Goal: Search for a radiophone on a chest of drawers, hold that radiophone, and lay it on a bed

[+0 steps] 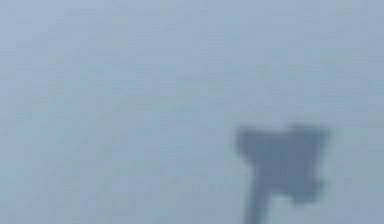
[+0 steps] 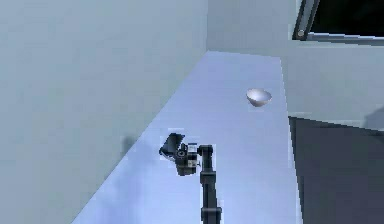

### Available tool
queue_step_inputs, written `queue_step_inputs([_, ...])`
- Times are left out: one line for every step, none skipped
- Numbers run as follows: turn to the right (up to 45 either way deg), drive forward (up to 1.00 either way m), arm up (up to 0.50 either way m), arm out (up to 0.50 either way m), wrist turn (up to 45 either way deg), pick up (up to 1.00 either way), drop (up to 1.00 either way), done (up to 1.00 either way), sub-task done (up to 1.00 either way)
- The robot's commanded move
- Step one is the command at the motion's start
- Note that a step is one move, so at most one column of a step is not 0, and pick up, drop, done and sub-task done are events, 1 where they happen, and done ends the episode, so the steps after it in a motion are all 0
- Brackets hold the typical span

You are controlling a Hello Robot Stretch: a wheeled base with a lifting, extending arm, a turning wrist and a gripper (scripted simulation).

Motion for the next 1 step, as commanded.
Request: queue_step_inputs([0.0,0.0,0.1,0.0,0.0,0.0,0.0,0.0,0.0])
